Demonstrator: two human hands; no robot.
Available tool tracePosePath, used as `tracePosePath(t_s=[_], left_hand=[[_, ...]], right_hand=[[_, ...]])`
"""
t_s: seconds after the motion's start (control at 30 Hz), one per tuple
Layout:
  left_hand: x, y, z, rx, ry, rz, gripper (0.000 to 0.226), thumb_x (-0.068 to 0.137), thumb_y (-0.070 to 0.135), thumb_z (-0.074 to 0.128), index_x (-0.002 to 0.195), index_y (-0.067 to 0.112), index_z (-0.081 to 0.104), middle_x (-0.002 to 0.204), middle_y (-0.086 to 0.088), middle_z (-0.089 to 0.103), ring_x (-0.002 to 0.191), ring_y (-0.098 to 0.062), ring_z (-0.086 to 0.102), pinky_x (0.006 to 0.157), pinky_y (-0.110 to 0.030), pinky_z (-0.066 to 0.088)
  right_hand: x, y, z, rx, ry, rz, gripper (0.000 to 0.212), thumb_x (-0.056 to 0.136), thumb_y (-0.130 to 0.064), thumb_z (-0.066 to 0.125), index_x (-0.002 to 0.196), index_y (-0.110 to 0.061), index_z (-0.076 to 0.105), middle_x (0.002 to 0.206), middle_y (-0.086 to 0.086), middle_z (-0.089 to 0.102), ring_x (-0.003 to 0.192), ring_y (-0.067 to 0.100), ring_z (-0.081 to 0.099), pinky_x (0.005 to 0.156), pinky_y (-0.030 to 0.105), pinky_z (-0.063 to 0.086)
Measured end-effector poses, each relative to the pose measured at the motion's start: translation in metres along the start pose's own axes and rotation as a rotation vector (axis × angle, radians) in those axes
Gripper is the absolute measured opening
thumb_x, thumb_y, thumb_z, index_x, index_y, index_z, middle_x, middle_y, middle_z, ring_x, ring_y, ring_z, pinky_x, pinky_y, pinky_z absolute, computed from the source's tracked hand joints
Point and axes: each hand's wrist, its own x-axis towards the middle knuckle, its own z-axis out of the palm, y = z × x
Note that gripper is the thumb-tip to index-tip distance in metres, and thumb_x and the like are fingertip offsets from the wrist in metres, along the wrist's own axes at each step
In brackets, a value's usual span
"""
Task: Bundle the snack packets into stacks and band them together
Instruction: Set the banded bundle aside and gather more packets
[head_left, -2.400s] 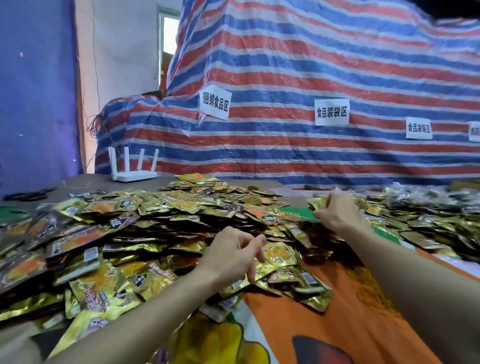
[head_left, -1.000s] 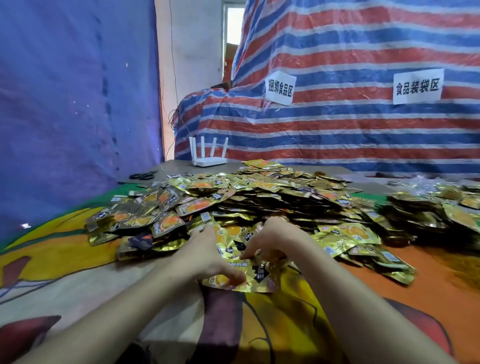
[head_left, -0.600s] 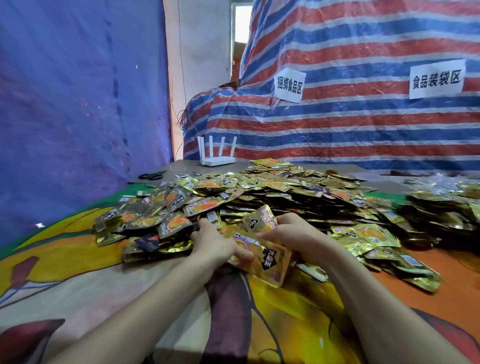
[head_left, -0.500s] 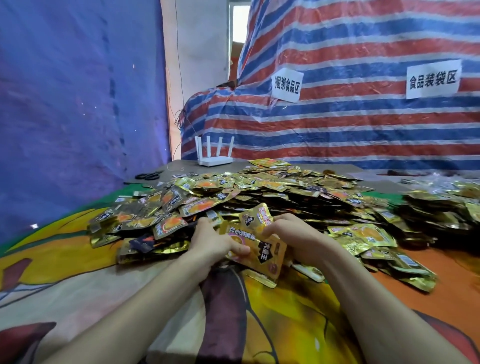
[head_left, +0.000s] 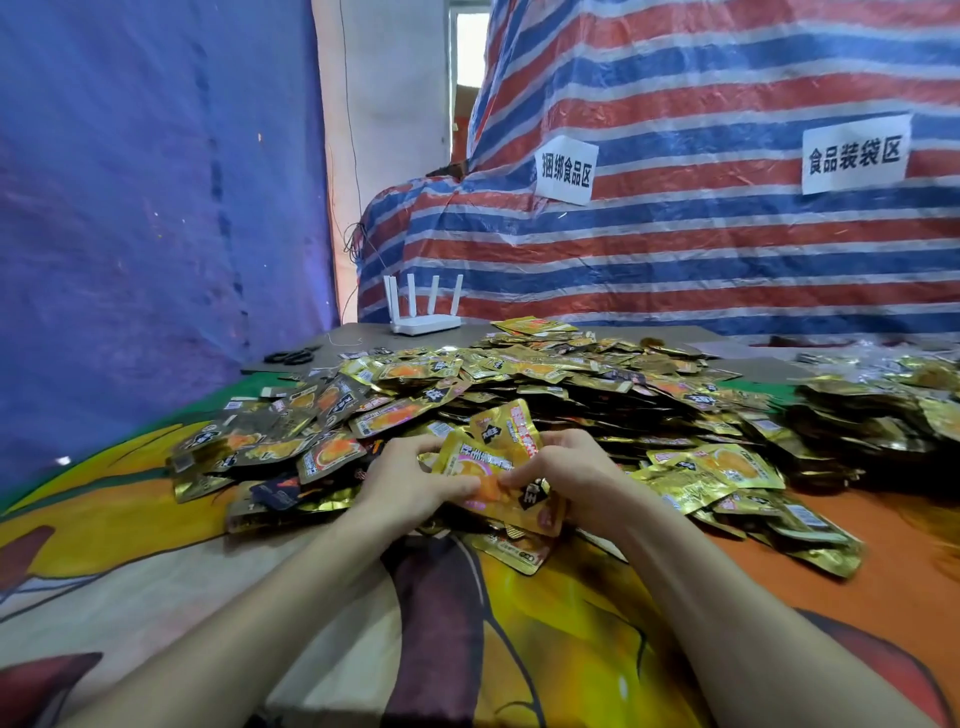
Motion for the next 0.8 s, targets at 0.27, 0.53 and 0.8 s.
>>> tracePosePath(t_s=[0.27, 0.53, 0.8], left_hand=[[0.005, 0.004, -0.009, 0.522, -0.018, 0.217, 0.081, 0.063, 0.056, 0.086, 0.134, 0.034, 0.053, 0.134, 0.008, 0.051, 0.13, -0.021, 0.04, 0.105, -0.04, 0.031], [0.023, 0.008, -0.005, 0.53, 0.094, 0.171, 0.041, 0.083, 0.033, 0.077, 0.122, 0.035, 0.065, 0.123, 0.005, 0.067, 0.119, -0.021, 0.058, 0.102, -0.04, 0.041], [0.026, 0.019, -0.003, 0.311, 0.321, 0.169, 0.028, 0.093, 0.017, 0.062, 0.113, 0.034, 0.072, 0.114, 0.006, 0.071, 0.113, -0.026, 0.061, 0.093, -0.043, 0.05]], right_hand=[[-0.005, -0.007, -0.007, 0.236, 0.061, -0.104, 0.025, 0.081, 0.01, 0.073, 0.1, -0.005, 0.071, 0.092, 0.013, 0.078, 0.087, 0.034, 0.076, 0.068, 0.048, 0.062], [0.002, -0.002, -0.006, 0.364, 0.089, -0.076, 0.027, 0.082, 0.005, 0.076, 0.104, -0.008, 0.069, 0.077, 0.004, 0.078, 0.062, 0.022, 0.074, 0.054, 0.034, 0.054], [0.003, -0.004, -0.01, 0.569, 0.157, -0.101, 0.026, 0.081, 0.006, 0.074, 0.094, -0.014, 0.067, 0.079, 0.002, 0.079, 0.064, 0.021, 0.074, 0.042, 0.028, 0.049]])
